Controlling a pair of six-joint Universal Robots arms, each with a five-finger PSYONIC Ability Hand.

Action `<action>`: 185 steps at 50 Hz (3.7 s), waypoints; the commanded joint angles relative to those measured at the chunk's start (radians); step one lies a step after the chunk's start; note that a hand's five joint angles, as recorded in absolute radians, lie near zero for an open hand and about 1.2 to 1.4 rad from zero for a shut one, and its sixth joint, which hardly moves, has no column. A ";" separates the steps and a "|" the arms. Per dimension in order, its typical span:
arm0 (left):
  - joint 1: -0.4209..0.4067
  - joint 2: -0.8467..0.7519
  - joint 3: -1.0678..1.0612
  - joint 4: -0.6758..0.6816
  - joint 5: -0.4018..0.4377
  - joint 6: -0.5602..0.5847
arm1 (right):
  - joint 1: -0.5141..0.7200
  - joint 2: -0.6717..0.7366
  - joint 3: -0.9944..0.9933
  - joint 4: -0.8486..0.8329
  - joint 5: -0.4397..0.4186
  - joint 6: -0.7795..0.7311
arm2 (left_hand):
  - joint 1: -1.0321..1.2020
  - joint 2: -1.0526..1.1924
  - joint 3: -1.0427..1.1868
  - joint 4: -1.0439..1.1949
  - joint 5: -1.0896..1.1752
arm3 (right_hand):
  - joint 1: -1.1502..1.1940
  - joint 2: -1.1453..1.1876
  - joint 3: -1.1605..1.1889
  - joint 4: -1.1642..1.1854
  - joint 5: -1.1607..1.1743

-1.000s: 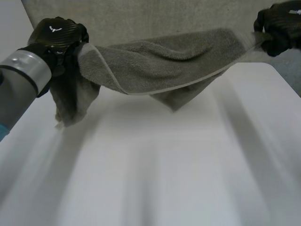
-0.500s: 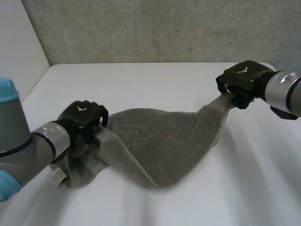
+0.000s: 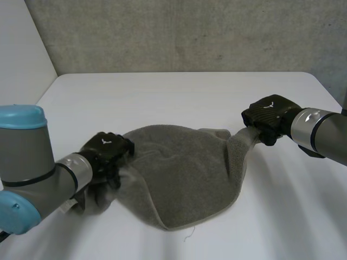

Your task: Fold the towel.

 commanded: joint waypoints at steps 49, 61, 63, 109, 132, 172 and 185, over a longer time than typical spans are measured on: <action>0.104 -0.027 -0.157 0.605 -0.172 -0.272 | 0.084 0.134 0.116 -0.457 0.077 0.021 | 0.659 0.673 0.662 0.672 0.509 | 0.085 0.090 0.070 0.067 0.062; 0.161 0.128 -0.382 0.600 -0.063 -0.100 | 0.058 0.004 0.391 -0.527 0.095 0.021 | 0.072 0.086 0.075 0.085 -0.078 | 0.085 0.090 0.070 0.067 0.062; 0.161 0.188 -0.423 0.600 -0.028 -0.051 | 0.055 -0.021 0.427 -0.550 0.095 0.023 | -0.279 -0.265 -0.275 -0.266 -0.429 | 0.085 0.090 0.070 0.067 0.062; 0.158 0.021 0.034 -0.021 0.077 0.338 | 0.048 -0.041 0.550 -0.701 0.092 0.021 | -0.377 -0.363 -0.374 -0.364 -0.527 | 0.085 0.090 0.070 0.067 0.062; 0.172 0.024 0.008 0.040 -0.132 0.319 | 0.048 -0.026 0.541 -0.699 0.097 0.017 | 0.659 0.673 0.662 0.672 0.509 | 0.085 0.090 0.070 0.067 0.062; 0.200 0.085 0.289 -0.093 -0.144 -0.132 | -0.047 -0.012 -0.315 0.073 0.115 -0.072 | 0.659 0.673 0.662 0.672 0.509 | 0.085 0.090 0.070 0.067 0.062; 0.100 -0.076 0.895 0.013 -0.188 -0.143 | 0.064 0.316 -0.973 -0.340 0.353 -0.003 | 0.659 0.673 0.662 0.672 0.509 | 0.085 0.090 0.070 0.067 0.062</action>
